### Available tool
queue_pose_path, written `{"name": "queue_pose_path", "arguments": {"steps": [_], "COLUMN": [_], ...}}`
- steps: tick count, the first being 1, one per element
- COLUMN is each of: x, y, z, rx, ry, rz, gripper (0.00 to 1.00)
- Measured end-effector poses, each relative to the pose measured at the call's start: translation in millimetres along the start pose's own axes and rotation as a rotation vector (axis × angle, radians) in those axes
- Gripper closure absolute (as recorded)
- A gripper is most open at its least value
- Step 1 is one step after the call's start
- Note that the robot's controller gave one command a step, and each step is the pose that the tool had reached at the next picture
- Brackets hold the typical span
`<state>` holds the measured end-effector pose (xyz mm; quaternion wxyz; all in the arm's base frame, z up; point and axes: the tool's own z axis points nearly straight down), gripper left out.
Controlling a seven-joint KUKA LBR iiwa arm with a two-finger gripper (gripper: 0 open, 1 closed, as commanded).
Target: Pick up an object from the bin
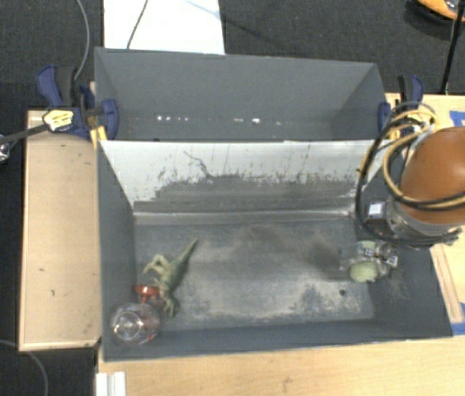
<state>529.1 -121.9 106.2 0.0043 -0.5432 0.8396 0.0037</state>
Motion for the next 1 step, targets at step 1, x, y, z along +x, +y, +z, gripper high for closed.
{"name": "queue_pose_path", "arguments": {"steps": [1], "x": [-1.7], "y": [-0.6], "z": [-46.9], "rx": [0.009], "ry": [-0.002], "rz": [0.019], "gripper": [1.00]}}
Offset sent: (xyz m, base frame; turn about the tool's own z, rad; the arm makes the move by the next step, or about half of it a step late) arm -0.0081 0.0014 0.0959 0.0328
